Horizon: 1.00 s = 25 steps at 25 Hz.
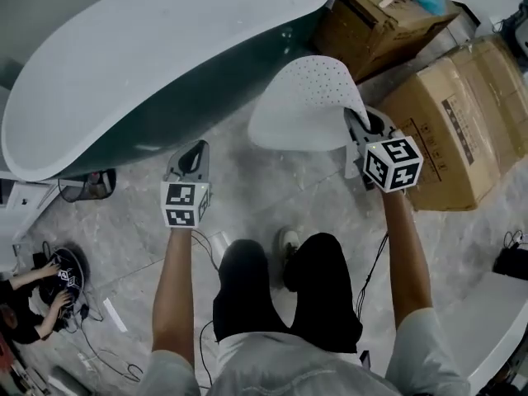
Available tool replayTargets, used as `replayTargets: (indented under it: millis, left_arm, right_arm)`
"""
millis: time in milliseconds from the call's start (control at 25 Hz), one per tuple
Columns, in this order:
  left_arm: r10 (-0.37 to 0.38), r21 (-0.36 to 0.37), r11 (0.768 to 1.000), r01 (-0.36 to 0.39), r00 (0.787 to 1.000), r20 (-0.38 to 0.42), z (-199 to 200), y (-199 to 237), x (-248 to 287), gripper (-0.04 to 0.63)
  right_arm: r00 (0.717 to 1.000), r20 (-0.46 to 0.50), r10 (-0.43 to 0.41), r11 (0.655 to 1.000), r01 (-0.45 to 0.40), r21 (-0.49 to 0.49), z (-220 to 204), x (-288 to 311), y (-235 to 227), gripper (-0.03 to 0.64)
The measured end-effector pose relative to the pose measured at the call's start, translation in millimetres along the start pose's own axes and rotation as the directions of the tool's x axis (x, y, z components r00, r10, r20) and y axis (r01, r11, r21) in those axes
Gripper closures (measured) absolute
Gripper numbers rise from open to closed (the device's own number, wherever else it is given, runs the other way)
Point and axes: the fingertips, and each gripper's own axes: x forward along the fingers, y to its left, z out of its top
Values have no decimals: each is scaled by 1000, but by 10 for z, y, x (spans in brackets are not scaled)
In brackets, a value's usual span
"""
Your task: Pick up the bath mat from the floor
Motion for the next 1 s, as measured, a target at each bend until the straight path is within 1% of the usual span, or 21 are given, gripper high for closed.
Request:
replayTargets:
  millis: [80, 200, 400, 560, 680, 800, 1000]
  left_arm:
    - [-1, -18, 1000, 1, 1000, -3, 378, -6, -171, 577]
    - [4, -45, 999, -3, 1000, 17, 1009, 44, -465, 577]
    - [16, -57, 998, -13, 999, 51, 2079, 114, -945, 577]
    - [13, -48, 999, -10, 997, 71, 2771, 180, -1388, 577]
    - [10, -42, 999, -6, 996, 88, 3196, 232, -1707, 577]
    - [4, -29, 1000, -1, 993, 115, 3569, 258, -2047, 577]
    - [-13, 19, 1000, 10, 988, 152, 3977, 207, -2687, 577]
  right_arm:
    - [1000, -8, 20, 1000, -20, -14, 279, -142, 68, 574]
    - [999, -2, 36, 999, -36, -27, 769, -382, 189, 574]
    - [999, -16, 48, 998, -48, -48, 1651, -810, 372, 574]
    - [999, -8, 44, 997, -44, -57, 2377, -1180, 559, 574]
    - [999, 3, 43, 997, -42, -67, 2827, -1440, 711, 574]
    - [999, 25, 29, 998, -28, -52, 3195, -1700, 843, 574]
    - [998, 69, -1, 999, 4, -46, 3713, -2144, 1063, 574]
